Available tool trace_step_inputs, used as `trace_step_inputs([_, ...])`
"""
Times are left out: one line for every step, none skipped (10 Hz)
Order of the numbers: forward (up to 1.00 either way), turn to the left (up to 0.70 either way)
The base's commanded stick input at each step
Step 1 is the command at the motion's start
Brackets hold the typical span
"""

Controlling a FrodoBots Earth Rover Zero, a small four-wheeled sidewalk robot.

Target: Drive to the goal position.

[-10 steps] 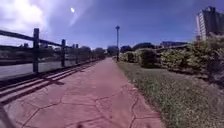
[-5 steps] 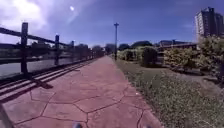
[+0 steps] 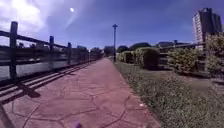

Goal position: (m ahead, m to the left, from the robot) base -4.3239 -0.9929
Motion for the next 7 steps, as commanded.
trace_step_inputs([0.7, 0.0])
trace_step_inputs([0.7, 0.0])
trace_step_inputs([0.7, 0.0])
trace_step_inputs([0.7, 0.0])
trace_step_inputs([0.7, 0.0])
trace_step_inputs([0.7, 0.0])
trace_step_inputs([0.7, 0.0])
